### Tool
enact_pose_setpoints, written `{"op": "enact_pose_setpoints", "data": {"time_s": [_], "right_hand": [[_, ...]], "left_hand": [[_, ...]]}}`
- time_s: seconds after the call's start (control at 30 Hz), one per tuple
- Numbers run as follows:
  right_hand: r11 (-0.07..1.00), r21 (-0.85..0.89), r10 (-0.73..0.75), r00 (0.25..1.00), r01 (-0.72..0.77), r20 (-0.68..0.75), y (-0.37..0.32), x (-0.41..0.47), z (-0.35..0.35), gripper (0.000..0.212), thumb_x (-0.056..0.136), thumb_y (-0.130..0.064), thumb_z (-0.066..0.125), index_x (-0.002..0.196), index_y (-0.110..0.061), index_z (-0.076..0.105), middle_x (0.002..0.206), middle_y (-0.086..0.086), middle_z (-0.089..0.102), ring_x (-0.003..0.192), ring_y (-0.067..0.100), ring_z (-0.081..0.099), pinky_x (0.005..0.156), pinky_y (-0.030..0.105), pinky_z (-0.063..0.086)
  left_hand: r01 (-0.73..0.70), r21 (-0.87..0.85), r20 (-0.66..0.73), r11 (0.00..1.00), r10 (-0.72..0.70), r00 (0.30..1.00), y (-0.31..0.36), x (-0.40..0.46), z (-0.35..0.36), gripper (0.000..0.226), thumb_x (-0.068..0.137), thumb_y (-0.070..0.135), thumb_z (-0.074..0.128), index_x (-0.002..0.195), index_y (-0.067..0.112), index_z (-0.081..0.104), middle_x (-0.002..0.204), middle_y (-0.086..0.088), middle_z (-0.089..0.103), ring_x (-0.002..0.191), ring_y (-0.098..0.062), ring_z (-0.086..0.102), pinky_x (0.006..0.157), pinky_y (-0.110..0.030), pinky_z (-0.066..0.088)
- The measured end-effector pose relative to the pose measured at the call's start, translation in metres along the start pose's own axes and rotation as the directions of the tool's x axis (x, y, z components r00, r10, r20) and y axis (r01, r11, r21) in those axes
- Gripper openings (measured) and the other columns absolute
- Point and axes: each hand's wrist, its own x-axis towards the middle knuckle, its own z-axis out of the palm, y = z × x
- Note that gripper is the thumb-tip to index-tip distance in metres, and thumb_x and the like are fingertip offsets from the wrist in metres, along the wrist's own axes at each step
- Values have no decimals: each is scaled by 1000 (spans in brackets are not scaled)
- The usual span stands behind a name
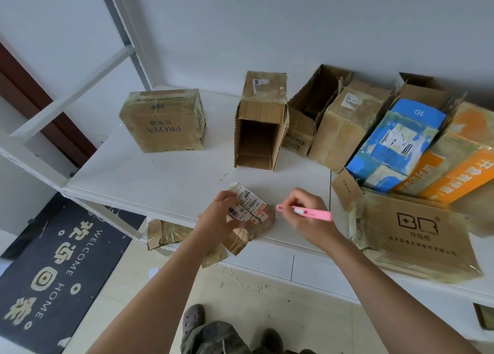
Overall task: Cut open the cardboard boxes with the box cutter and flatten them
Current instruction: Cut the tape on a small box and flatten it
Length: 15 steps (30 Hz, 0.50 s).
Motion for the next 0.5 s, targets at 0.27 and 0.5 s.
{"op": "enact_pose_setpoints", "data": {"time_s": [0.27, 0.5], "right_hand": [[569, -819, 125, 975, 80, 182, 20, -1, -12, 50, 92, -5, 55, 138, -22, 50, 126, 2, 53, 116, 18, 50, 88, 30, 50], [886, -462, 110, 988, -46, 113, -2, 6, 26, 60, 91, 6, 51, 146, -17, 44, 143, 5, 50, 134, 24, 42, 104, 24, 42]], "left_hand": [[83, 5, -133, 997, -81, 988, 11, -8, 2, 71, 70, 23, 88, 132, 13, 54, 143, 0, 33, 115, -18, 54, 87, -31, 55], [363, -146, -179, 920, -385, 905, 22, -14, 1, 103, 64, 25, 91, 146, 8, 31, 132, -6, 30, 128, -25, 34, 107, -38, 36]]}}
